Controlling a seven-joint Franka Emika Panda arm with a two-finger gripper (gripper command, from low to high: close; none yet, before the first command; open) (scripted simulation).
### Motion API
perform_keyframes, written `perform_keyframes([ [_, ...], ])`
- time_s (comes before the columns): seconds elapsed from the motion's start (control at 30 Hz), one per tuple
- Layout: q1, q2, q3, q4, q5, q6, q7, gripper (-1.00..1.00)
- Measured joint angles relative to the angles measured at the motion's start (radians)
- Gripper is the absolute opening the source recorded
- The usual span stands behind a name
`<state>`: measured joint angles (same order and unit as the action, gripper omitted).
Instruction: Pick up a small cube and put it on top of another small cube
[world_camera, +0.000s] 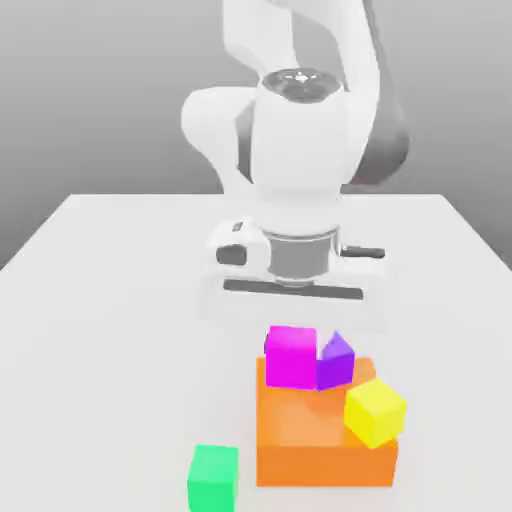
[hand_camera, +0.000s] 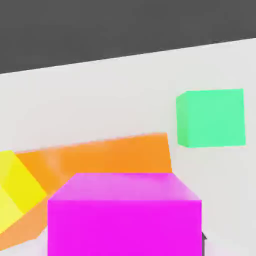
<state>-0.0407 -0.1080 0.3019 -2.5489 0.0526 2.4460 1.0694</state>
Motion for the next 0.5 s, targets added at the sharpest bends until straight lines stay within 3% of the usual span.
perform_keyframes([
  [0.13, 0.027, 0.115, 0.024, 0.007, -0.058, 0.102, 0.071, -1.0],
  [0.17, 0.028, 0.138, 0.023, 0.003, -0.071, 0.129, 0.081, 1.0],
  [0.37, 0.025, 0.15, 0.022, 0.001, -0.078, 0.142, 0.087, 1.0],
  [0.5, 0.028, 0.053, 0.023, 0.023, -0.029, 0.028, 0.051, 1.0],
])
